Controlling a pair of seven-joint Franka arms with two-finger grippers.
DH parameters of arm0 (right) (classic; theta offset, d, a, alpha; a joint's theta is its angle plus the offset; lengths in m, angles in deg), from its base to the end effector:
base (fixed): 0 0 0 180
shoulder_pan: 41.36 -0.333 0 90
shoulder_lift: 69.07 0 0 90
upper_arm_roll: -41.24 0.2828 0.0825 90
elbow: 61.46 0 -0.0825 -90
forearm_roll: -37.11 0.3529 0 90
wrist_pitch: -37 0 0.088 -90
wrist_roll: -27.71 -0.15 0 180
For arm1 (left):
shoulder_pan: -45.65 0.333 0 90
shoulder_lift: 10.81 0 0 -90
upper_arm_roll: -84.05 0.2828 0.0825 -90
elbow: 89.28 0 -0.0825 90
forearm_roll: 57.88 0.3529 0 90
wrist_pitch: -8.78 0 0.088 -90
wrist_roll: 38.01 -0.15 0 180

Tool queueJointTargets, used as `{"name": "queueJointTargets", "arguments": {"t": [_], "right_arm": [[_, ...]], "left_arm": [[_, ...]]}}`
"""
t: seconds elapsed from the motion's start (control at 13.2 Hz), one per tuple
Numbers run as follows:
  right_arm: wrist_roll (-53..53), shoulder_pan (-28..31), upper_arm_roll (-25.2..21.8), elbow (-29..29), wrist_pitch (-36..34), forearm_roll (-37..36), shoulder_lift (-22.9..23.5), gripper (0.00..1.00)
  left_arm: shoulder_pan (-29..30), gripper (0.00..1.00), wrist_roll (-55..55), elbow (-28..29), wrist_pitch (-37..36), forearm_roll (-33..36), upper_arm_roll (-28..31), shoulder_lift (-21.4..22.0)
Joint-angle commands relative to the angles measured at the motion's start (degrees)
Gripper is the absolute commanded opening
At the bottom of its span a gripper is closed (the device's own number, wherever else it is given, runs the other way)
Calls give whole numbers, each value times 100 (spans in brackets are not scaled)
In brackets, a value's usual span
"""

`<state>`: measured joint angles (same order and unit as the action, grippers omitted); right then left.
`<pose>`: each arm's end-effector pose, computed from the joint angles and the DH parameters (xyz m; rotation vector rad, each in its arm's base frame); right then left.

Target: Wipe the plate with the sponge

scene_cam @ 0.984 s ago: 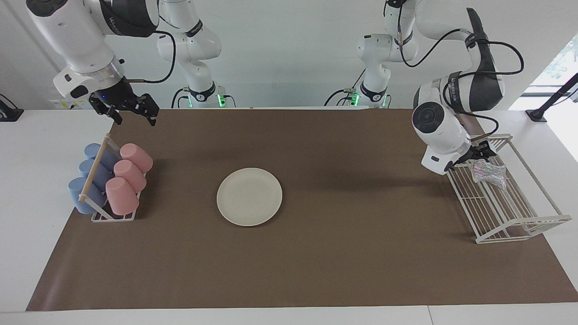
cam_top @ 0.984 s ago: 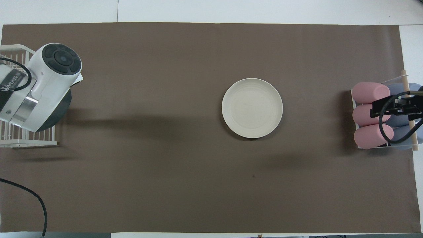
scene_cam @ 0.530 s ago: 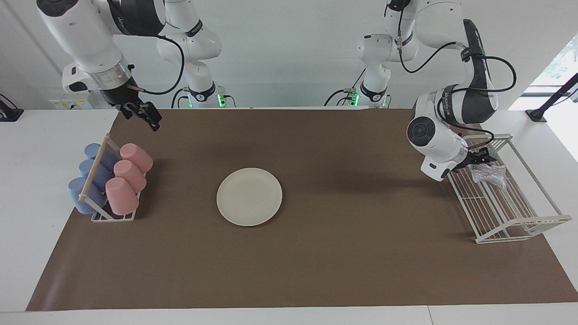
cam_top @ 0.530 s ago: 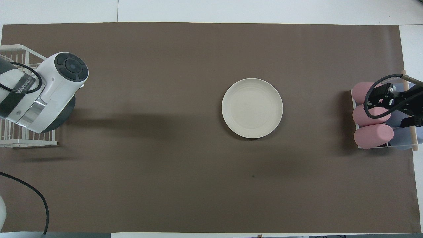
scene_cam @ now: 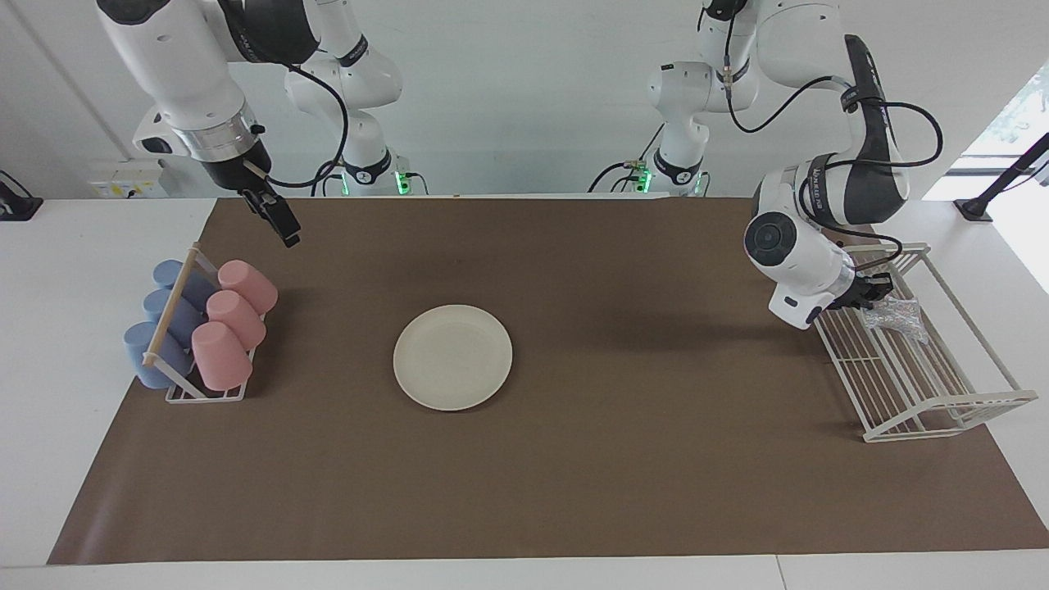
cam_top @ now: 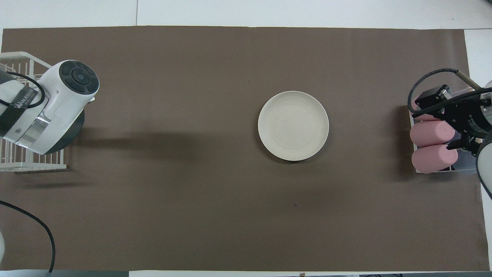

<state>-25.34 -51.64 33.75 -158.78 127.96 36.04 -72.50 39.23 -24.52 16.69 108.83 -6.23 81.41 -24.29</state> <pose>0.5030 0.0204 0.5240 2.8139 -1.3178 -0.0630 0.5614 0.0166 0.3592 -2.2353 0.2821 0.1721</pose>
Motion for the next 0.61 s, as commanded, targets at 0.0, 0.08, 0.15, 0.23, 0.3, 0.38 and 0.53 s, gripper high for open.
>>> {"name": "queueJointTargets", "arguments": {"t": [0.0,0.08,0.15,0.23,0.3,0.38,0.53], "right_arm": [[-940,-228,11,-94,115,99,-114,100],[-1214,-394,2,-103,98,99,-123,100],[-1425,-526,2,-111,97,81,-123,100],[-1619,-519,2,-111,141,72,-123,100],[-1830,-458,-7,-181,141,72,-132,100],[-1962,-379,-42,-190,167,81,-140,100],[-2025,-325,-33,-217,220,107,-176,100]], "left_arm": [[44,0,-39,82,111,99,-8,91],[44,0,-57,38,85,90,-17,100],[44,0,-92,-75,41,38,-17,117],[44,0,-144,-172,-55,-41,-26,143],[44,0,-214,-321,-204,-198,-26,178],[44,0,-363,-505,-353,-496,-26,257],[44,0,-688,-997,-818,-910,-17,275]]}}
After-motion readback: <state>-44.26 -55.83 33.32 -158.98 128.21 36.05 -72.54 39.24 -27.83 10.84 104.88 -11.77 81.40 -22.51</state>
